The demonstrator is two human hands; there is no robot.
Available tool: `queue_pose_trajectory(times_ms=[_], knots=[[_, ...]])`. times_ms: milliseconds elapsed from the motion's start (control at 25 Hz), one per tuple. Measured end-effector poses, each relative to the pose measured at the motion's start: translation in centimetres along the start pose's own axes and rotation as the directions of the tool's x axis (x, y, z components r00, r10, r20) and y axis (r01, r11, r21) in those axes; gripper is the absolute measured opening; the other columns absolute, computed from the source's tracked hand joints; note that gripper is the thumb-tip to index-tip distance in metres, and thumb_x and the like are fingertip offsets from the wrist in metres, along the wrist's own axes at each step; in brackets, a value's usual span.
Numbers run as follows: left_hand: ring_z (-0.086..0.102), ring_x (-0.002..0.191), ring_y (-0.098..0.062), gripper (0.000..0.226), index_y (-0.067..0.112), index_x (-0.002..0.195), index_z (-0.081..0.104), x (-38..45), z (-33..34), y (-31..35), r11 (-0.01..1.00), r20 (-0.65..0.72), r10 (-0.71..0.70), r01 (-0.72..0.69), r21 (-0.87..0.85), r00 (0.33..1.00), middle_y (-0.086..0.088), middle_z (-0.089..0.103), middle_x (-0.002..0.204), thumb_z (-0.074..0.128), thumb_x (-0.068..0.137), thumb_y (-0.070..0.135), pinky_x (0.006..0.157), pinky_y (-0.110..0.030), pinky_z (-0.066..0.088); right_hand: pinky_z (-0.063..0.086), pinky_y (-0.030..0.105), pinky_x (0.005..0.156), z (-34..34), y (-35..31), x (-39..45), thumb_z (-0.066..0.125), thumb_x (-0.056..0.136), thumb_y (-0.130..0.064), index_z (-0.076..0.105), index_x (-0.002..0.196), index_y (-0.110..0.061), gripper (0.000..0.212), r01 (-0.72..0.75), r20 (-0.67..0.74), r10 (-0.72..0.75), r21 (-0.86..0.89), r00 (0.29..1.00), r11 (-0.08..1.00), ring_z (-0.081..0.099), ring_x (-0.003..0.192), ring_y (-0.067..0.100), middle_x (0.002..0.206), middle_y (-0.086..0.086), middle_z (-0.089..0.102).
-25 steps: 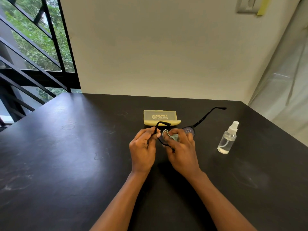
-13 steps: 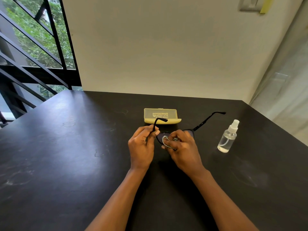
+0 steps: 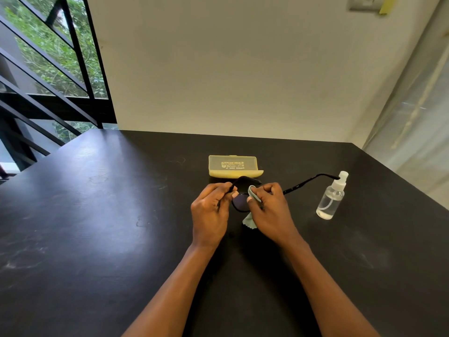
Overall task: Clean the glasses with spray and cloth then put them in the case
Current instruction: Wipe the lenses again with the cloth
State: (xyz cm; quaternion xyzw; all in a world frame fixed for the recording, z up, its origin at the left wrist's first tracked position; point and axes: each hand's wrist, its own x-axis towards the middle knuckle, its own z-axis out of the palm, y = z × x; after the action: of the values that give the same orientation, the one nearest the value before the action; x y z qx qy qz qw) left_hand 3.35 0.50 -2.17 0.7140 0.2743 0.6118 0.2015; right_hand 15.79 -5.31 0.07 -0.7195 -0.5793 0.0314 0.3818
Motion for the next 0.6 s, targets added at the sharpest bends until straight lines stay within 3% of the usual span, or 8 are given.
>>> queue_pose_trajectory(times_ms=[120, 240, 480, 600], knots=[[0.057, 0.09, 0.015, 0.02, 0.001, 0.099, 0.069, -0.05, -0.01, -0.03, 1.0, 0.003, -0.007, 0.007, -0.002, 1.0, 0.003, 0.062, 0.095, 0.068, 0.079, 0.0, 0.076, -0.004, 0.046, 0.041, 0.021, 0.088, 0.39, -0.03, 0.46, 0.043, 0.096, -0.018, 0.058, 0.117, -0.007, 0.029, -0.034, 0.01, 0.034, -0.057, 0.999, 0.998, 0.045, 0.108, 0.017, 0.115, 0.007, 0.042], [0.059, 0.09, 0.009, 0.02, 0.001, 0.099, 0.069, -0.11, 0.06, 0.08, 1.0, 0.022, -0.003, 0.003, -0.006, 1.0, 0.003, 0.062, 0.095, 0.067, 0.079, 0.001, 0.076, -0.006, 0.047, 0.038, 0.031, 0.091, 0.46, -0.28, 0.75, 0.039, 0.097, -0.02, 0.059, 0.117, -0.011, 0.029, -0.097, 0.086, 0.107, -0.112, 0.991, 0.989, 0.039, 0.112, 0.02, 0.118, 0.006, 0.043], [0.061, 0.091, -0.001, 0.022, 0.001, 0.1, 0.069, -0.11, 0.15, 0.2, 1.0, 0.027, -0.013, 0.013, -0.006, 1.0, 0.002, 0.063, 0.095, 0.068, 0.078, -0.001, 0.076, -0.008, 0.049, 0.032, 0.024, 0.088, 0.54, -0.24, 0.98, 0.038, 0.098, -0.02, 0.06, 0.112, -0.014, 0.027, -0.12, 0.118, 0.119, 0.003, 0.986, 0.993, 0.036, 0.107, 0.014, 0.109, 0.0, 0.042], [0.06, 0.087, 0.009, 0.019, 0.001, 0.098, 0.07, -0.02, 0.14, 0.13, 0.999, 0.013, -0.04, 0.04, -0.008, 0.999, 0.002, 0.064, 0.093, 0.068, 0.079, 0.0, 0.074, -0.005, 0.047, 0.035, 0.019, 0.079, 0.32, -0.01, 1.09, 0.04, 0.097, -0.018, 0.062, 0.094, -0.011, 0.023, -0.104, -0.013, 0.108, 0.16, 0.994, 0.982, 0.044, 0.098, 0.012, 0.106, 0.005, 0.047]])
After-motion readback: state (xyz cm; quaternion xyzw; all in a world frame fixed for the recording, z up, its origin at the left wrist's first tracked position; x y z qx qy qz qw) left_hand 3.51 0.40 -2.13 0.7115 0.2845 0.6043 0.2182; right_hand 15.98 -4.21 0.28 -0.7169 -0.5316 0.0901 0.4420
